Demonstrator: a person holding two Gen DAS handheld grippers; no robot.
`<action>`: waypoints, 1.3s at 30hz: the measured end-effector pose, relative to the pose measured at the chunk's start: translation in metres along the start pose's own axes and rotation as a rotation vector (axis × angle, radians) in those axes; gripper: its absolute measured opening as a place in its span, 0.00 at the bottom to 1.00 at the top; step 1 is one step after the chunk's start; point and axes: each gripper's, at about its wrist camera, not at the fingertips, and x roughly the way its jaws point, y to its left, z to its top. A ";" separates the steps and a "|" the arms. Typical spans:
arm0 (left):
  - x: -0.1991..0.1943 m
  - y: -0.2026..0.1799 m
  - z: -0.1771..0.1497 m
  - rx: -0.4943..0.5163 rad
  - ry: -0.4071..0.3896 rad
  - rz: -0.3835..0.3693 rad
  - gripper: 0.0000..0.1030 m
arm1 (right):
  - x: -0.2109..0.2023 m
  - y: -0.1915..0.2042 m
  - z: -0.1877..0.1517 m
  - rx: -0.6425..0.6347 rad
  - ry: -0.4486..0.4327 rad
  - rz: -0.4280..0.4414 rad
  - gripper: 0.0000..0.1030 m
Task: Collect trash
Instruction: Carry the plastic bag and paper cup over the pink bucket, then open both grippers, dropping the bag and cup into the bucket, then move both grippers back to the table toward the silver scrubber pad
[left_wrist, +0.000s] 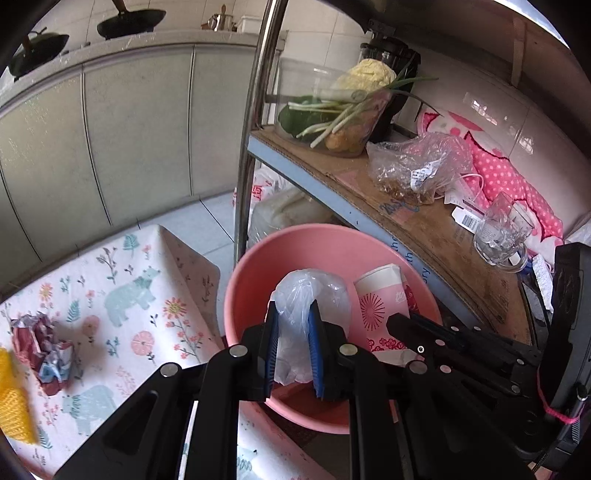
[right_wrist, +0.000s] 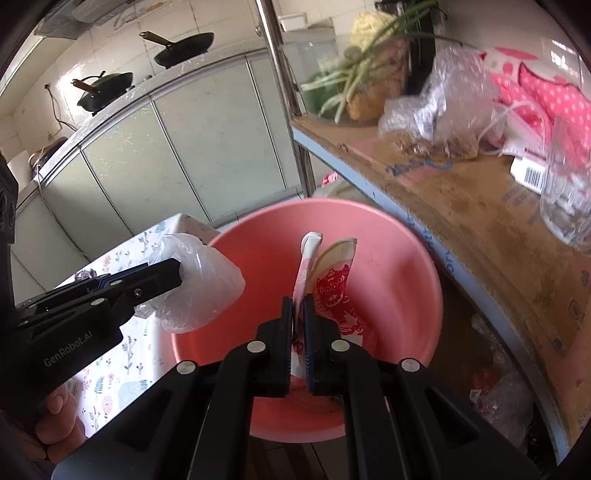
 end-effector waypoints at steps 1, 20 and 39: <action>0.004 0.000 -0.001 -0.001 0.009 -0.004 0.14 | 0.004 -0.001 -0.002 0.005 0.017 0.007 0.06; 0.016 0.000 -0.009 -0.008 0.068 -0.006 0.45 | 0.019 -0.003 -0.008 0.014 0.085 -0.020 0.25; -0.060 -0.001 -0.028 -0.019 0.004 0.051 0.52 | -0.050 0.033 -0.020 -0.053 0.010 0.069 0.27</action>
